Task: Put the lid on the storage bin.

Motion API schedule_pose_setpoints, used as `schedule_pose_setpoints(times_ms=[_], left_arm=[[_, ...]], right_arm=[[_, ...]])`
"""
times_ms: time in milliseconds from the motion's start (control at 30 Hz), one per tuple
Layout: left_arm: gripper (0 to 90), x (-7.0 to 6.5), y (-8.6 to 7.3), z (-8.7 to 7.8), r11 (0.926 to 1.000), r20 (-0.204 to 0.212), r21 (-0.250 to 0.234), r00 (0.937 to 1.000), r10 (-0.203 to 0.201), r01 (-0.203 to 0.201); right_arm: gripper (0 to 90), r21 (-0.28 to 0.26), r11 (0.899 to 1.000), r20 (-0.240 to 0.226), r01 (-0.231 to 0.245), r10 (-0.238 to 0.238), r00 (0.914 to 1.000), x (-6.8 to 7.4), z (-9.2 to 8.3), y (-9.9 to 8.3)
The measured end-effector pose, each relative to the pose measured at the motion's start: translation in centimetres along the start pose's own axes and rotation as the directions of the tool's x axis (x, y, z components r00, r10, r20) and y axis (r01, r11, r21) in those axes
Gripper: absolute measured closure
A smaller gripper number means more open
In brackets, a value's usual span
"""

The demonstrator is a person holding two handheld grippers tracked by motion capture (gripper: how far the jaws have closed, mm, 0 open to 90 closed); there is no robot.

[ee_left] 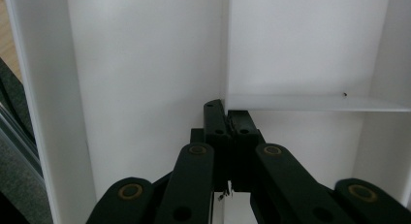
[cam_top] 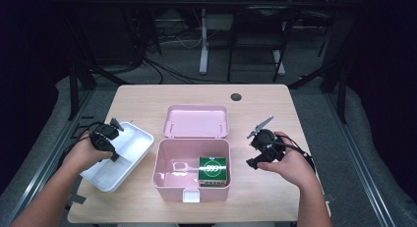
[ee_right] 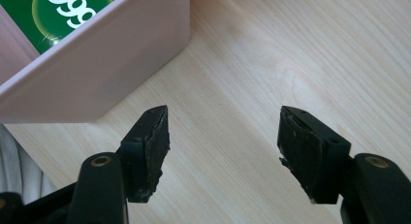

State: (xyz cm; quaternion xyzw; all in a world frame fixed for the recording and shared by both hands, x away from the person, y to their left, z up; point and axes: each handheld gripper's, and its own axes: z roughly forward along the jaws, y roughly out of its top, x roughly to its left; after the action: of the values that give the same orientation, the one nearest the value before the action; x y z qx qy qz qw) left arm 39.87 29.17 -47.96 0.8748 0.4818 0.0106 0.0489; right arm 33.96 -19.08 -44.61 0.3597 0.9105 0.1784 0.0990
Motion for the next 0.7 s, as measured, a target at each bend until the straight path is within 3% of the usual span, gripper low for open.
schedule_pose_setpoints(times_ms=[333, 700], left_arm=[[89.1, -0.3, -0.2, -1.7, 0.9999, -0.006, -0.010, 0.9999, 0.014, -0.014], [89.1, -0.7, -0.2, -4.6, 0.9989, -0.010, -0.029, 0.9993, 0.036, -0.036]], right_arm=[[35.6, 0.009, 1.000, -0.002, -0.005, 0.005, 1.0000, 0.0, 0.0, 0.0], [35.6, -0.002, 1.000, 0.003, 0.002, -0.002, 1.0000, 0.0, 0.2, 0.0]])
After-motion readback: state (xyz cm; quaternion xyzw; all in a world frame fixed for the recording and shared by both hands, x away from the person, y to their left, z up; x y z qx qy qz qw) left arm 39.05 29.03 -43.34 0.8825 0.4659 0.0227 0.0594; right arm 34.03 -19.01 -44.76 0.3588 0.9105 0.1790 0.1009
